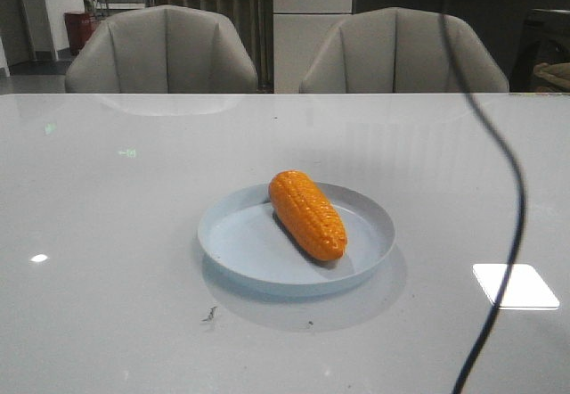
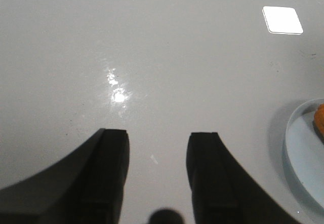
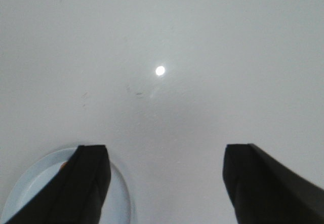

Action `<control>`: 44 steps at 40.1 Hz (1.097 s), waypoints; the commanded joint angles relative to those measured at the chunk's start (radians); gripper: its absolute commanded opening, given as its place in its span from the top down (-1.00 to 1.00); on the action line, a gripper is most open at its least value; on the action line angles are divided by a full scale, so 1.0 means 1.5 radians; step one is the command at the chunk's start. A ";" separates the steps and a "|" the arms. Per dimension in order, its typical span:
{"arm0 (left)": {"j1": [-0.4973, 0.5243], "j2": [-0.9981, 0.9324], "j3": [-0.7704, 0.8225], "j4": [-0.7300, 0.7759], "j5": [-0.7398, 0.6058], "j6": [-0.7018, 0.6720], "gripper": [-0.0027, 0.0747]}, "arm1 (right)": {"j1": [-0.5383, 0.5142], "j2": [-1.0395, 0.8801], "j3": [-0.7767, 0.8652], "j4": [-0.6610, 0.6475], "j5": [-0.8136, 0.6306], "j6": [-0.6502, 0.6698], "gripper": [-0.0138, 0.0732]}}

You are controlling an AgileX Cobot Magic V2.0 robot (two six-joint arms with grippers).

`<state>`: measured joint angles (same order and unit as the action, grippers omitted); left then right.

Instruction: Place corn on plate with both arms

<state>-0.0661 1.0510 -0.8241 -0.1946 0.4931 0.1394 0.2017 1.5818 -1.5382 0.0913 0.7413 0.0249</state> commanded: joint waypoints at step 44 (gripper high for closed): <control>0.000 -0.013 -0.018 0.000 -0.051 -0.001 0.35 | -0.185 -0.429 0.440 0.014 -0.022 -0.083 -0.64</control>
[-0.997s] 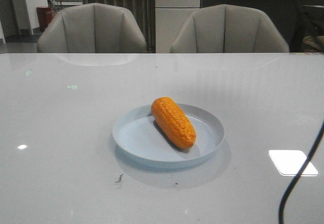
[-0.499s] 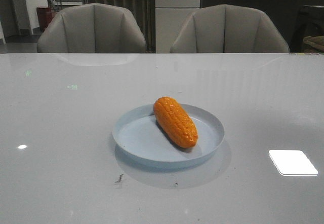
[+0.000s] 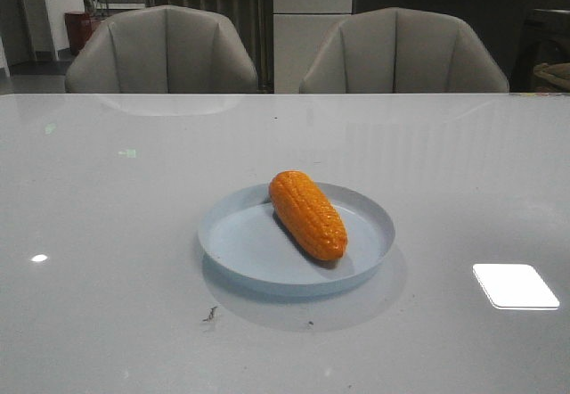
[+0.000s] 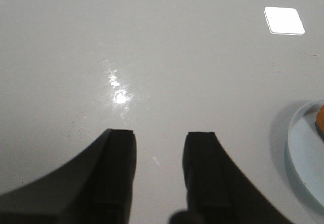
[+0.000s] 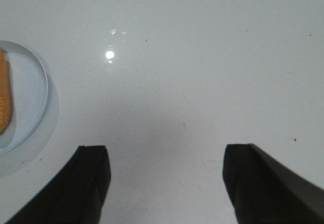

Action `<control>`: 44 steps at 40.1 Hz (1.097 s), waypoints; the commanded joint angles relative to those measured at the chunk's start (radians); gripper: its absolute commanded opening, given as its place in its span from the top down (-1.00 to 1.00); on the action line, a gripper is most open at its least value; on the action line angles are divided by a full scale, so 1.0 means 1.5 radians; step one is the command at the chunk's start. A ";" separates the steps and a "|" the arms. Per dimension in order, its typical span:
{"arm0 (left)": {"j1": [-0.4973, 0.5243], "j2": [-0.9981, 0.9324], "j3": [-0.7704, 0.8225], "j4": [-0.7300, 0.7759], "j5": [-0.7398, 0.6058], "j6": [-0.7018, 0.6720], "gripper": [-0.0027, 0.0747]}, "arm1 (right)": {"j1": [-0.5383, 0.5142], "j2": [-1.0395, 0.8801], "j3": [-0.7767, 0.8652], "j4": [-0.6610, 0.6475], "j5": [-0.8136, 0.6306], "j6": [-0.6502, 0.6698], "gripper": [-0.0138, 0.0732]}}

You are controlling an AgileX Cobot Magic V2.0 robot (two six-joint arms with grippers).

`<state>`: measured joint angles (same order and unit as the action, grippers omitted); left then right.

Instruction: Place corn on plate with both arms

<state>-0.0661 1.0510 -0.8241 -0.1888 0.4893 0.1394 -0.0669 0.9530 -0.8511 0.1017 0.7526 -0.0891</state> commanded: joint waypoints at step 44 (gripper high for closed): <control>0.000 -0.017 -0.017 -0.028 -0.049 -0.001 0.69 | -0.006 -0.009 -0.018 0.008 -0.028 -0.007 -0.64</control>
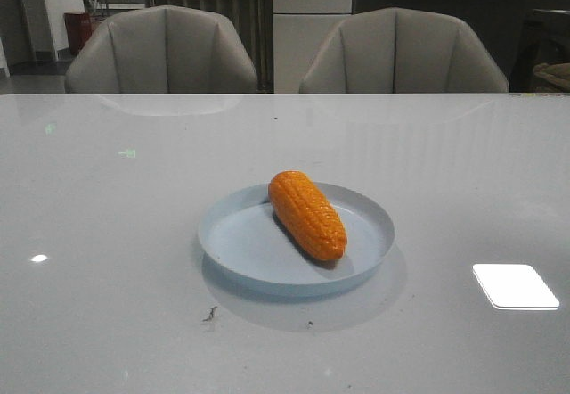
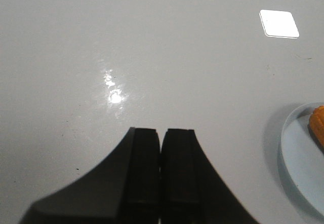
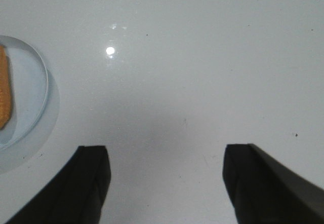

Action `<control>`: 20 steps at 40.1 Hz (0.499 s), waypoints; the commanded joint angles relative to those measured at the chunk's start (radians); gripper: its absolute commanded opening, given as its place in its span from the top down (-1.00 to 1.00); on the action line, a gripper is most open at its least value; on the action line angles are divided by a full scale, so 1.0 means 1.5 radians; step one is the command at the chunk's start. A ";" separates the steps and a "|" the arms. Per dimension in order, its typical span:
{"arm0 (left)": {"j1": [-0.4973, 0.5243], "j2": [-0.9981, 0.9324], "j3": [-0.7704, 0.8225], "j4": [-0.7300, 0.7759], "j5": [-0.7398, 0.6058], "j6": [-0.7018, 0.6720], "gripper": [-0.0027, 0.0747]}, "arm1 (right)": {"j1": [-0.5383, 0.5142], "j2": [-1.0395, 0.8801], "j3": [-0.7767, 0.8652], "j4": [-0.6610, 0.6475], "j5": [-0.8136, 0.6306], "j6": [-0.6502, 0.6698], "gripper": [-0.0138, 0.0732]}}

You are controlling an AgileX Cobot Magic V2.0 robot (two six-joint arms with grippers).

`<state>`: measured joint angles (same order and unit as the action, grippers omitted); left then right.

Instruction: Place corn on plate with both arms

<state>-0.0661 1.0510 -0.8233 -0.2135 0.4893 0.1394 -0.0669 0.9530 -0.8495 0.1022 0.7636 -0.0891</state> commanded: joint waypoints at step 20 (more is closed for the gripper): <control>-0.008 -0.285 0.227 0.149 -0.357 -0.003 0.69 | -0.006 -0.009 -0.019 0.007 -0.036 -0.007 -0.64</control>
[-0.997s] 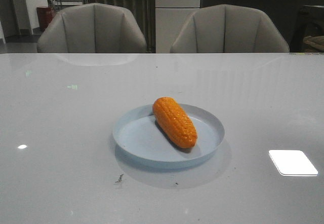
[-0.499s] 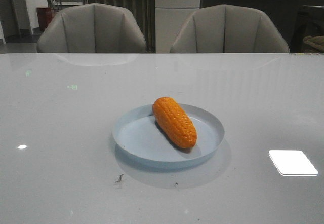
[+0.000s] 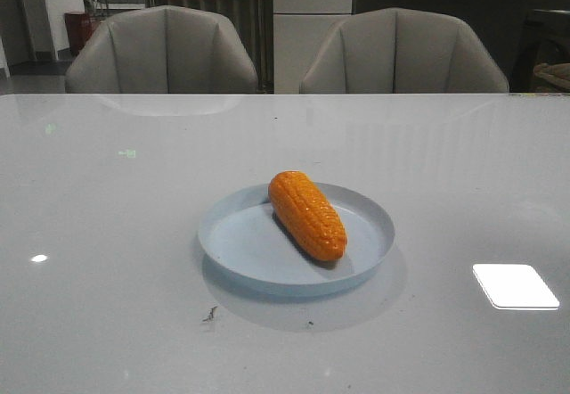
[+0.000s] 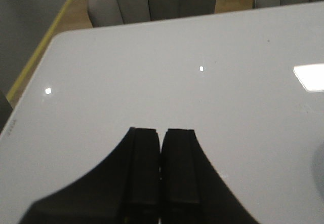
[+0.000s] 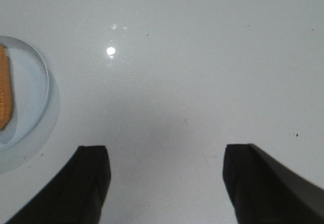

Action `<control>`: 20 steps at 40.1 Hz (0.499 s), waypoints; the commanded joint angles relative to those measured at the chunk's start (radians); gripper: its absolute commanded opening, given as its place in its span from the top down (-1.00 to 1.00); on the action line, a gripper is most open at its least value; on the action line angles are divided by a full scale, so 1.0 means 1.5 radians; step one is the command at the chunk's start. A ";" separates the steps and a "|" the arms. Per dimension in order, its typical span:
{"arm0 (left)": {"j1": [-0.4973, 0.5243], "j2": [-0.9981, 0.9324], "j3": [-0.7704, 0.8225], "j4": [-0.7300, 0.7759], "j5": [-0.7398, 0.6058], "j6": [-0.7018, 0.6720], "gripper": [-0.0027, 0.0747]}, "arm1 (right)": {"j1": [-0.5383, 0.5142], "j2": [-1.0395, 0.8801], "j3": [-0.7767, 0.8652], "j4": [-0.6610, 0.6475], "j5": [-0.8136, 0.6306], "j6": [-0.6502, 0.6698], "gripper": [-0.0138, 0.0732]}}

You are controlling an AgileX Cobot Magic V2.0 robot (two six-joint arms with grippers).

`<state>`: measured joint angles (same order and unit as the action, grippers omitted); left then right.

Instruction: Place corn on plate with both arms

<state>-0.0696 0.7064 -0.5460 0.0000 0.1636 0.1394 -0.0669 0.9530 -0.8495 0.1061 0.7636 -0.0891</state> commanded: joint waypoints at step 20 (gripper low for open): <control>-0.005 -0.425 0.366 0.000 -0.200 -0.004 0.69 | -0.006 -0.009 -0.019 0.005 -0.036 -0.007 -0.64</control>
<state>-0.0696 0.1291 -0.0280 0.0118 -0.0354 0.1394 -0.0669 0.9530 -0.8495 0.1061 0.7636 -0.0891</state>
